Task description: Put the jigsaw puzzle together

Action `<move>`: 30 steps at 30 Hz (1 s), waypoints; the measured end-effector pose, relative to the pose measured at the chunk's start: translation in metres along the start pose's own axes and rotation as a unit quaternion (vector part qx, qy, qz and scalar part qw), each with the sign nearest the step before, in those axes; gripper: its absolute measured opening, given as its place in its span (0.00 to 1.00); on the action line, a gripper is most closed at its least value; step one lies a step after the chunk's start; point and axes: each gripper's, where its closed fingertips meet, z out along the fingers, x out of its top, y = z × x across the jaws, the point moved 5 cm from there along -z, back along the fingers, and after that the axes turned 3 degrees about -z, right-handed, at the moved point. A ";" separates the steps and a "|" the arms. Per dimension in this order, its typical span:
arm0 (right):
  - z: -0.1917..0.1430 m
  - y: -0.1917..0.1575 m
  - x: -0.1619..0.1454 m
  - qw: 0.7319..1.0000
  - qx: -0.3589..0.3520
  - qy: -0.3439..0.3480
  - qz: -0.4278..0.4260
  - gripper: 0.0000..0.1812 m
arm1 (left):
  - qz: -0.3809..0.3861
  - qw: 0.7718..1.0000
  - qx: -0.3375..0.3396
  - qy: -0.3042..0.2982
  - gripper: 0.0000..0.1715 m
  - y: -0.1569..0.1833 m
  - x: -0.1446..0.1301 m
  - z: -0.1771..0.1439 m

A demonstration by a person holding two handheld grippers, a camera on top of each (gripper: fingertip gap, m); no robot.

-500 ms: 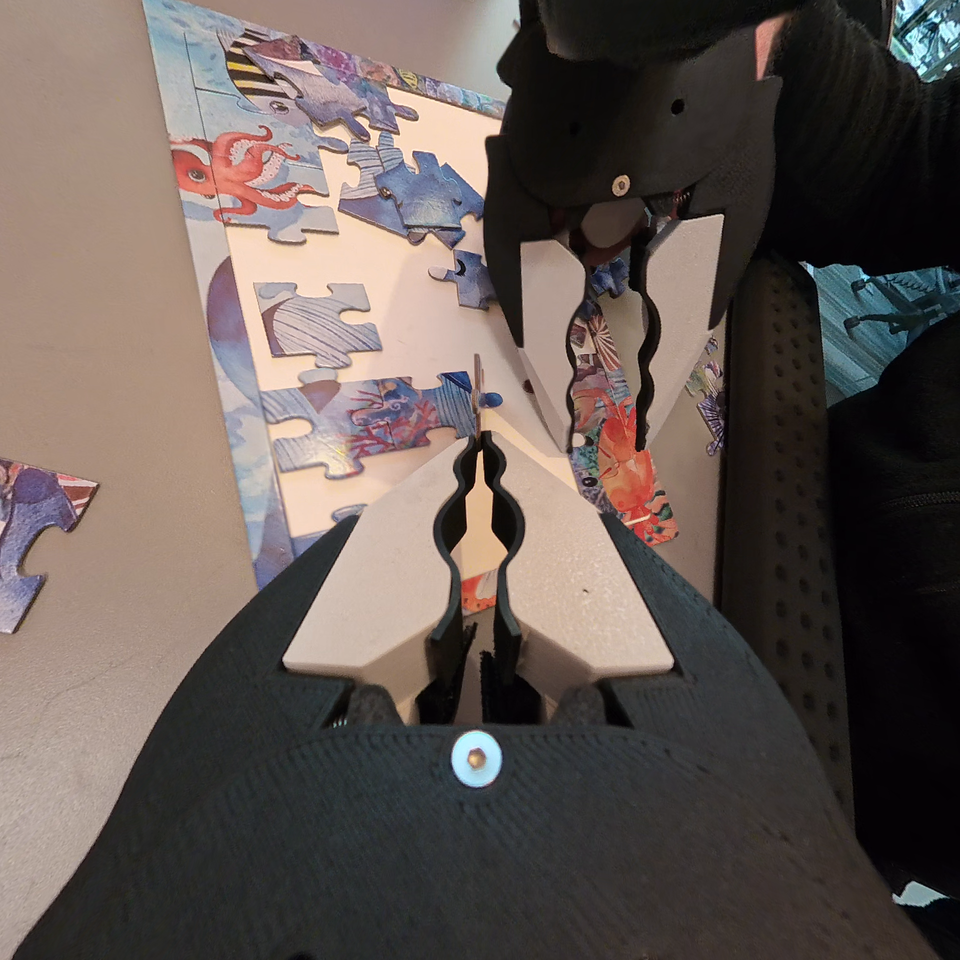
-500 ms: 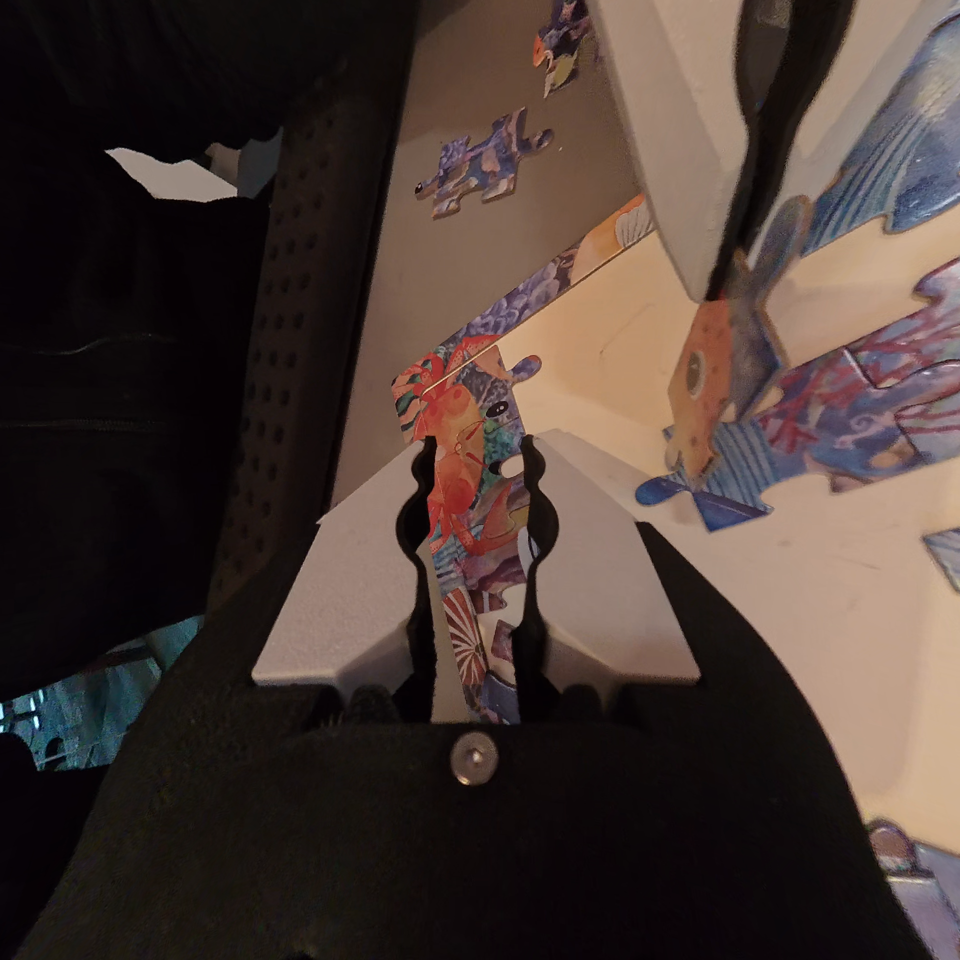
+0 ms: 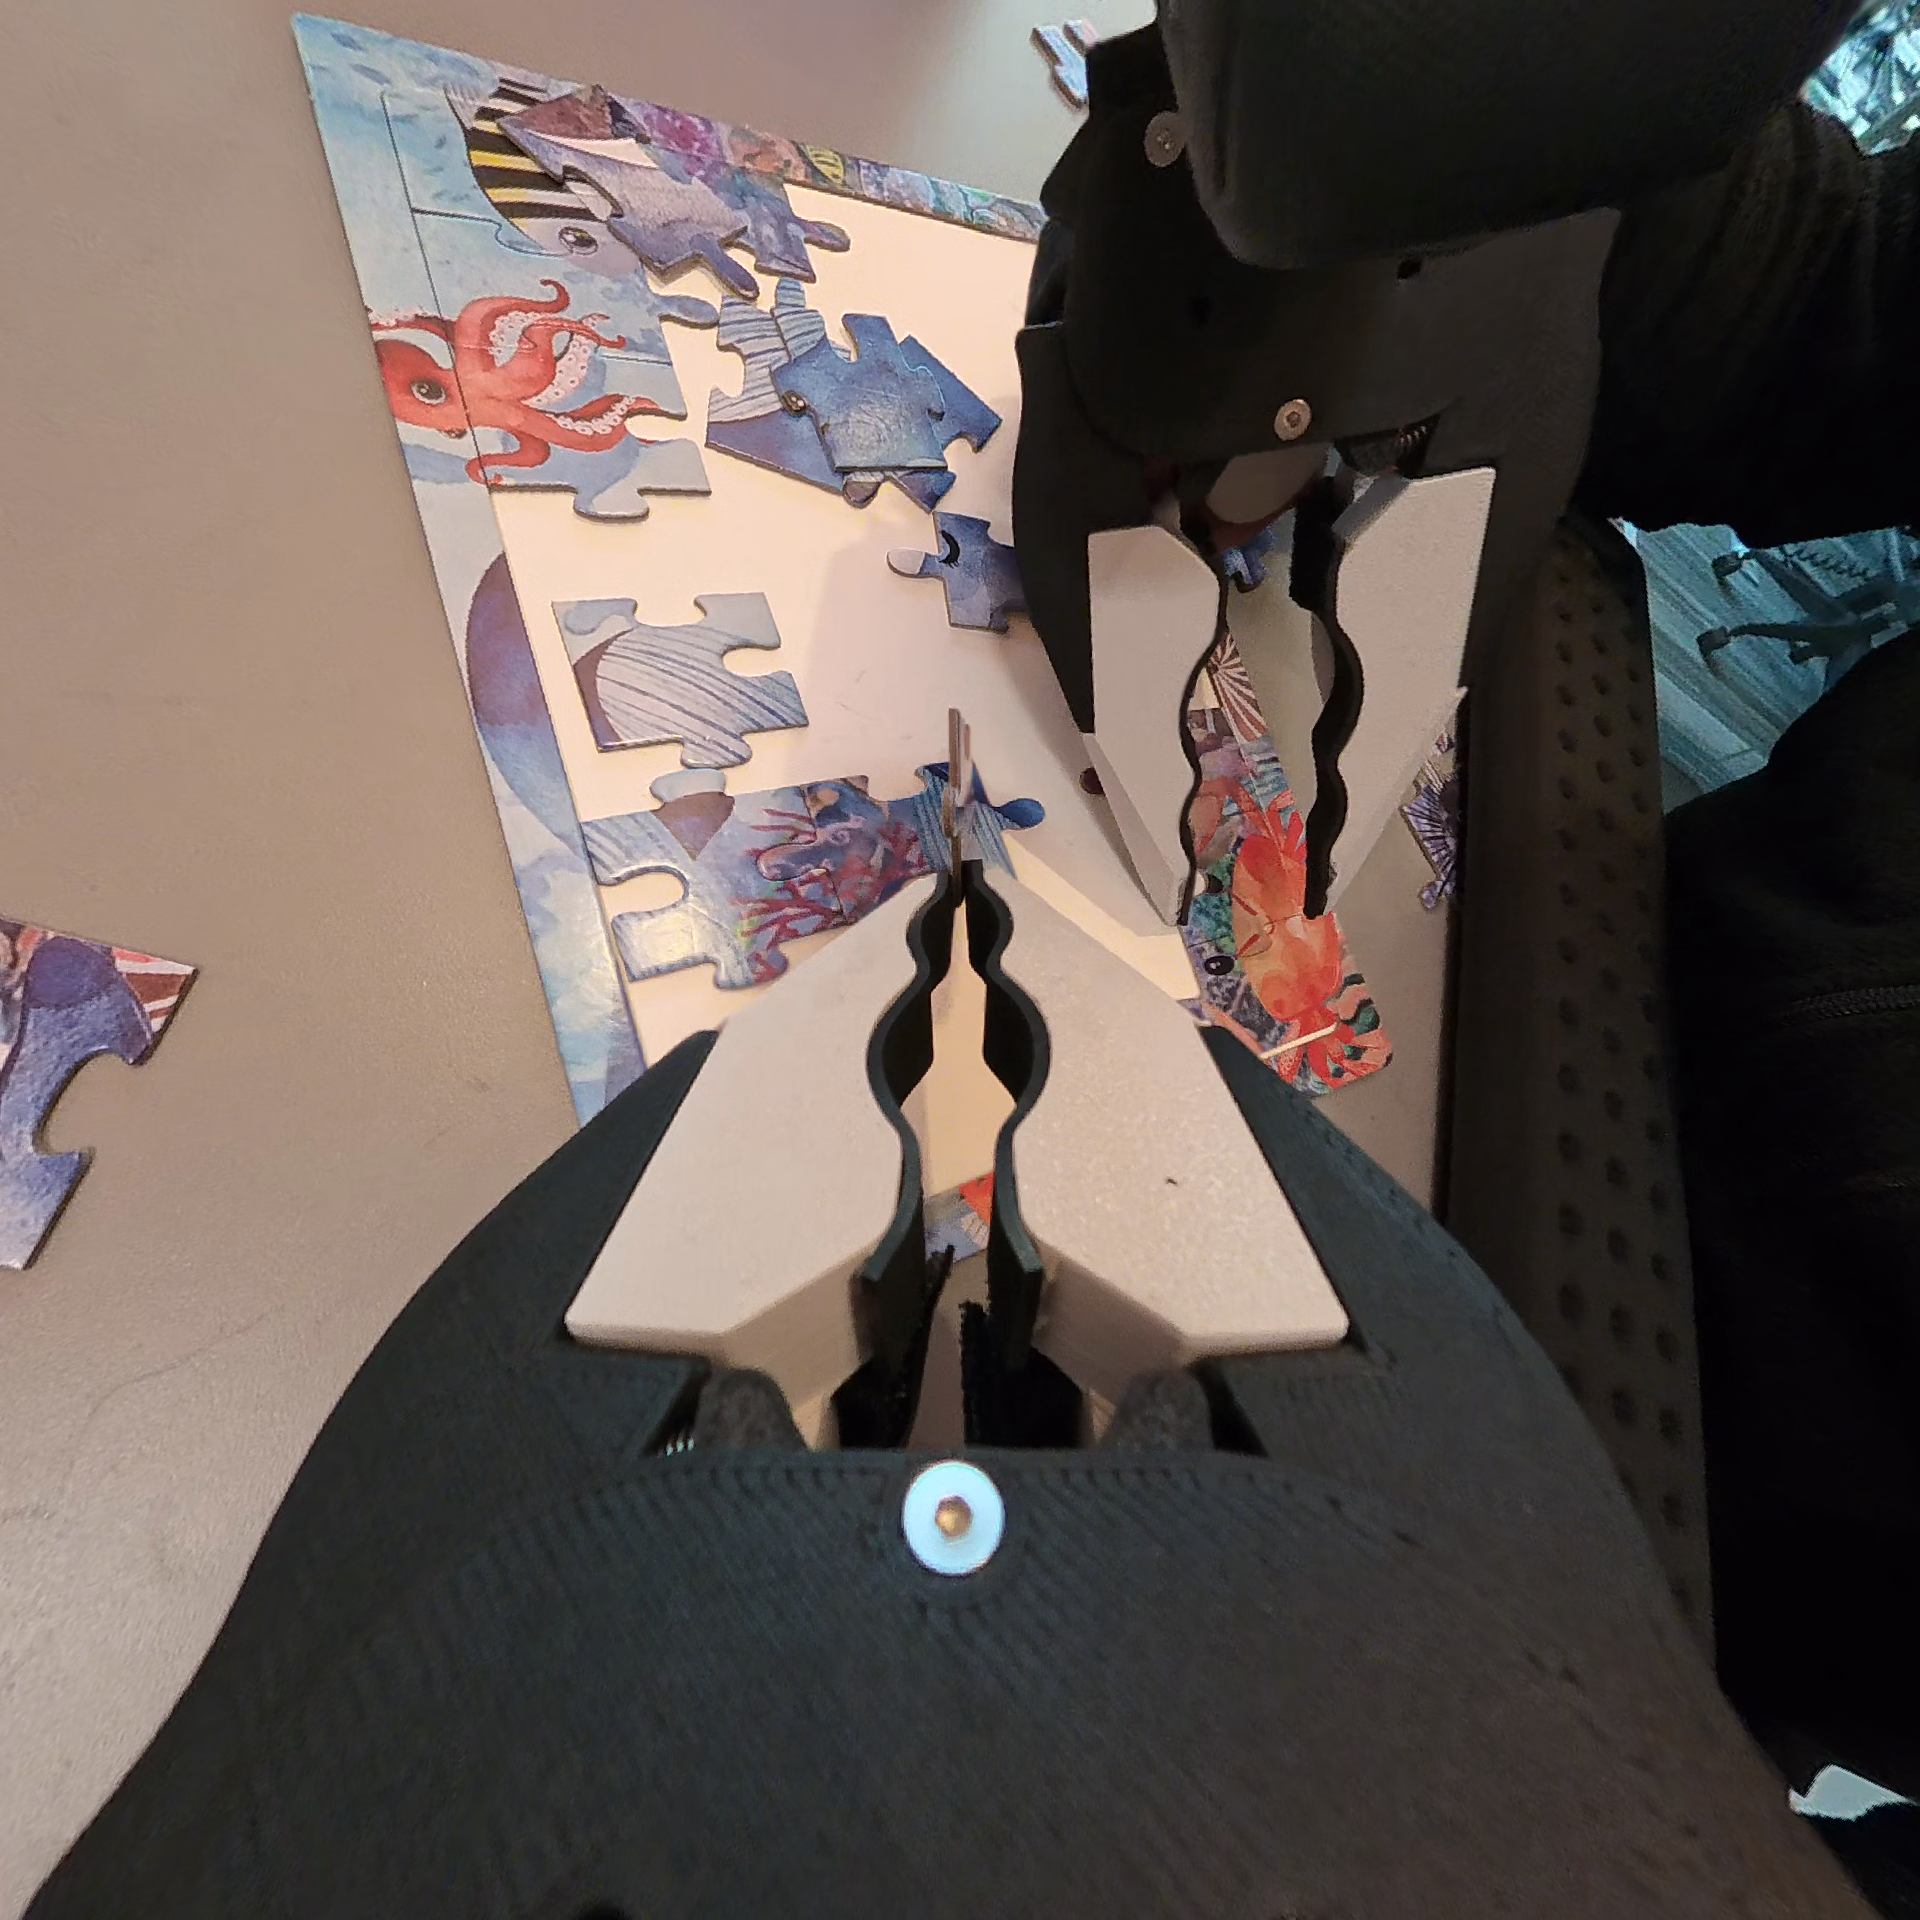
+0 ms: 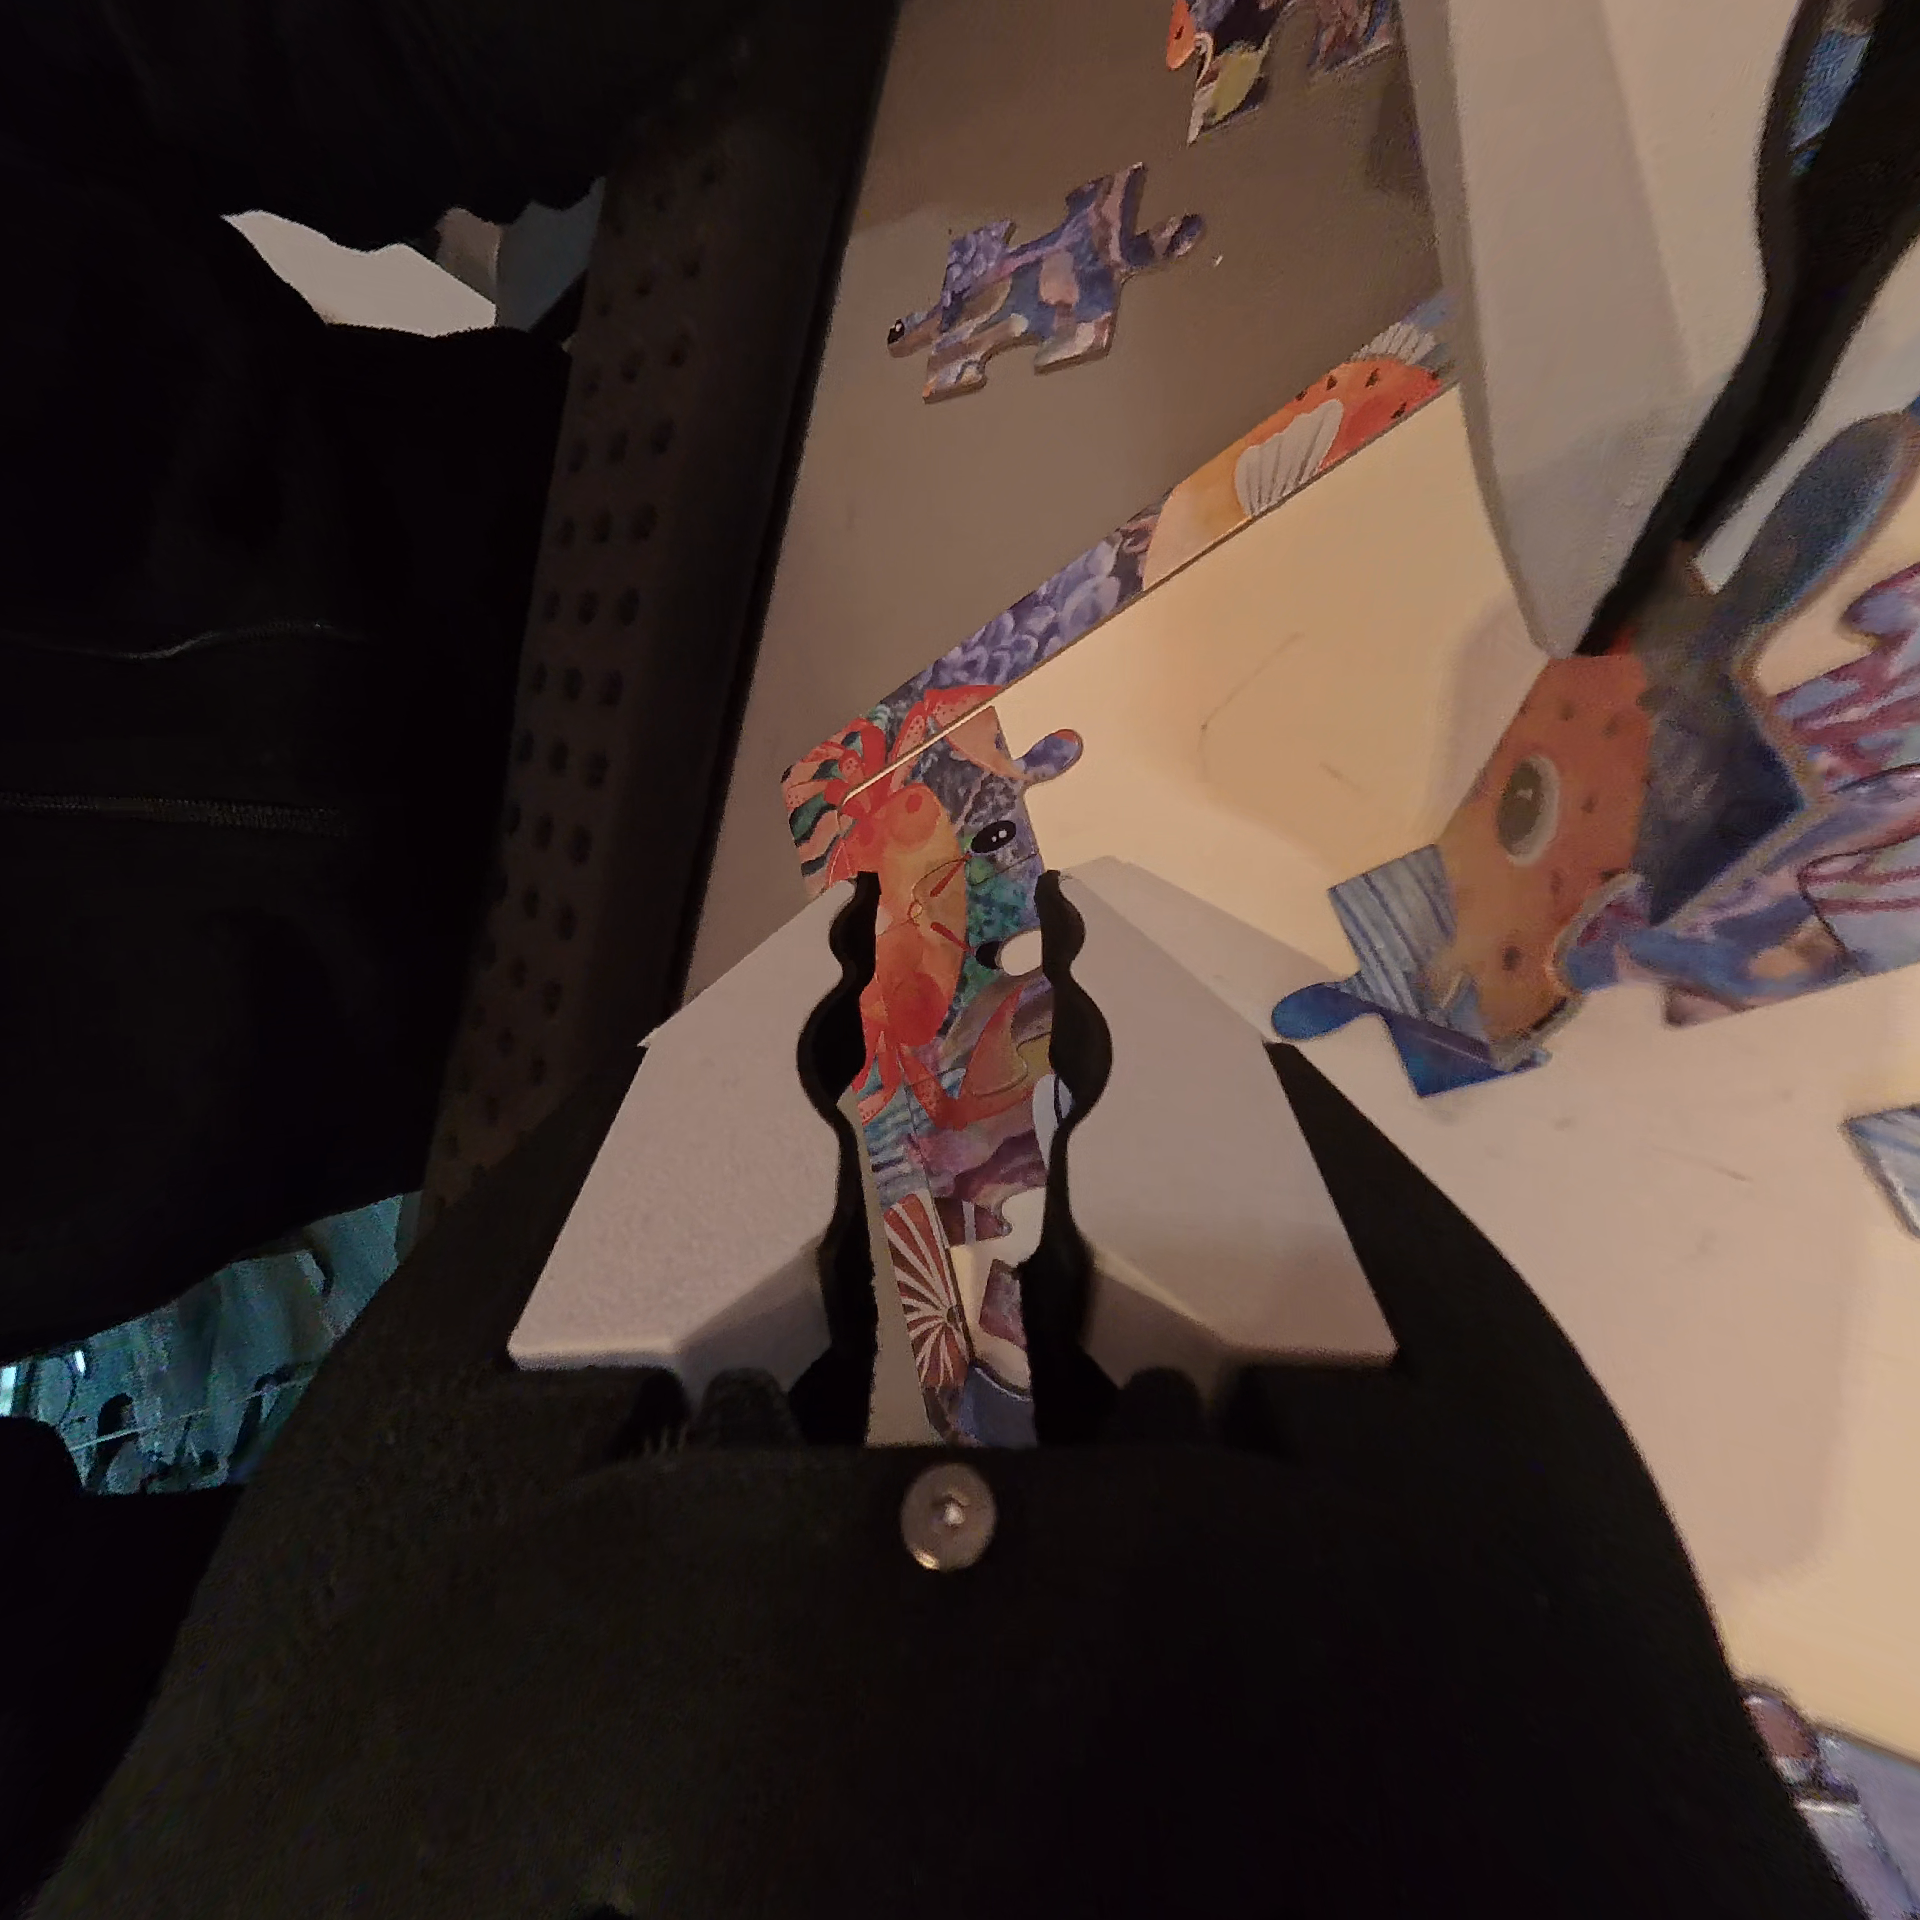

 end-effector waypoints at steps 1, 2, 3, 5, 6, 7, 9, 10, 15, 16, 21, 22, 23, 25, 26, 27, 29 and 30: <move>0.000 0.000 0.000 1.000 0.000 -0.001 -0.003 0.16 | 0.000 1.000 0.000 -0.001 0.00 0.000 0.000 0.000; 0.000 -0.001 0.000 1.000 -0.001 -0.001 -0.005 0.16 | 0.000 1.000 0.001 -0.002 0.00 0.000 0.000 0.001; 0.000 -0.001 0.000 1.000 0.000 0.000 -0.004 0.16 | 0.000 1.000 0.002 -0.003 0.00 0.000 -0.001 0.001; 0.001 -0.001 0.000 1.000 0.003 -0.002 -0.003 0.16 | 0.000 1.000 0.002 -0.003 0.00 0.000 -0.001 0.002; 0.002 -0.002 0.000 1.000 0.006 -0.003 -0.003 0.16 | 0.001 1.000 0.002 -0.004 0.00 0.000 -0.001 0.002; 0.002 -0.003 0.000 1.000 0.008 -0.003 -0.005 0.17 | 0.001 1.000 0.001 -0.004 0.00 0.000 -0.001 0.003; 0.002 -0.003 0.001 1.000 0.006 -0.004 -0.007 0.17 | 0.002 1.000 0.001 -0.003 0.00 0.001 0.000 0.003; 0.001 -0.003 0.001 1.000 0.003 -0.001 -0.006 0.17 | 0.003 1.000 0.001 -0.003 0.00 0.001 0.000 0.003; -0.007 -0.001 0.001 1.000 -0.007 0.006 0.000 0.15 | 0.001 1.000 0.002 -0.004 0.00 0.000 -0.001 0.002; -0.007 -0.001 0.000 1.000 -0.005 0.002 0.002 0.15 | 0.001 1.000 0.001 -0.004 0.00 0.000 -0.001 0.003; 0.006 -0.005 0.002 1.000 0.013 -0.009 -0.003 0.16 | 0.001 1.000 0.000 -0.010 0.00 0.001 -0.002 0.005; 0.007 -0.006 0.002 1.000 0.015 -0.011 -0.006 0.16 | 0.002 1.000 0.001 -0.011 0.00 0.000 -0.003 0.006; 0.007 -0.007 0.002 1.000 0.013 -0.011 -0.007 0.16 | 0.002 1.000 0.003 -0.013 0.00 0.000 -0.003 0.006; 0.004 -0.006 0.002 1.000 0.009 -0.010 -0.004 0.15 | 0.002 1.000 0.003 -0.012 0.00 0.000 -0.003 0.006; 0.001 -0.005 0.001 1.000 0.006 -0.008 -0.003 0.15 | 0.002 1.000 0.003 -0.012 0.00 0.000 -0.003 0.006; -0.001 -0.004 0.000 1.000 0.003 -0.006 -0.002 0.15 | 0.003 1.000 0.003 -0.011 0.00 0.001 -0.003 0.005; -0.007 -0.004 0.000 1.000 -0.002 -0.002 -0.001 0.14 | 0.003 1.000 -0.001 -0.007 0.00 0.002 -0.002 0.004; -0.010 -0.003 -0.001 1.000 -0.005 -0.001 -0.001 0.14 | 0.004 1.000 -0.002 -0.004 0.00 0.002 -0.001 0.004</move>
